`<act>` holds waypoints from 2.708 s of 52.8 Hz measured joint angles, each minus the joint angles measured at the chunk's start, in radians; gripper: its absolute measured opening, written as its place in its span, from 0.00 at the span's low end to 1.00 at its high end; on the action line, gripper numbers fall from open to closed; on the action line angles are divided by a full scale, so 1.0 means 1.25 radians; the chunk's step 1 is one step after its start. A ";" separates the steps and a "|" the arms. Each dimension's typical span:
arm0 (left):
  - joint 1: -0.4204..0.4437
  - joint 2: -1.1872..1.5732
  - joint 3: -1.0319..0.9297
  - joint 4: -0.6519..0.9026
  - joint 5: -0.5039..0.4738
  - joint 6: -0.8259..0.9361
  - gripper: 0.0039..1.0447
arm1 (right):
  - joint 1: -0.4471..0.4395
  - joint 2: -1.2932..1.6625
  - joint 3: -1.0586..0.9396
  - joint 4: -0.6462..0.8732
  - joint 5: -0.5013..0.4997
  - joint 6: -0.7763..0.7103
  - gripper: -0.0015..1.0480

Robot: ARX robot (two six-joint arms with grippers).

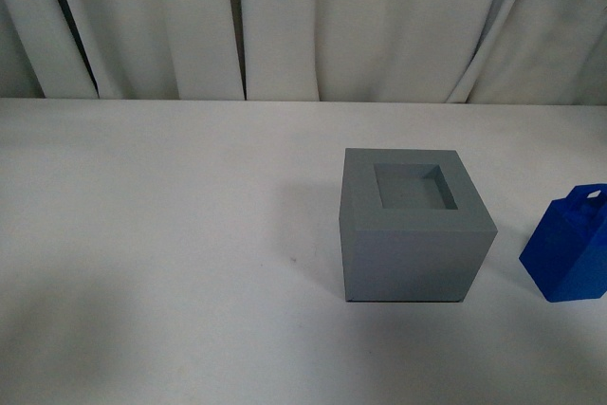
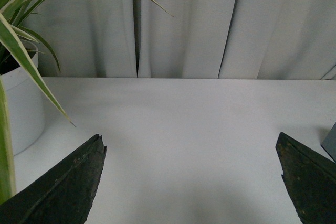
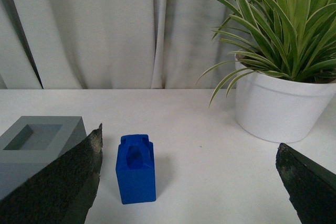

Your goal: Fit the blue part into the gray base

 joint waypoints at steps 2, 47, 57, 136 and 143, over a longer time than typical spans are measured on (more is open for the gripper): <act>0.000 0.000 0.000 0.000 0.000 0.000 0.94 | 0.000 0.000 0.000 0.000 0.000 0.000 0.93; 0.000 0.000 0.000 0.000 0.000 0.000 0.94 | 0.000 0.000 0.000 0.000 0.000 0.000 0.93; 0.000 0.000 0.000 0.000 0.000 0.000 0.94 | 0.000 0.000 0.000 0.000 0.000 0.000 0.93; 0.000 0.000 0.000 0.000 0.000 0.000 0.94 | 0.014 1.223 0.958 -0.729 -0.193 -0.953 0.93; 0.000 0.000 0.000 0.000 0.000 0.000 0.94 | 0.030 1.273 1.000 -0.739 -0.156 -0.991 0.93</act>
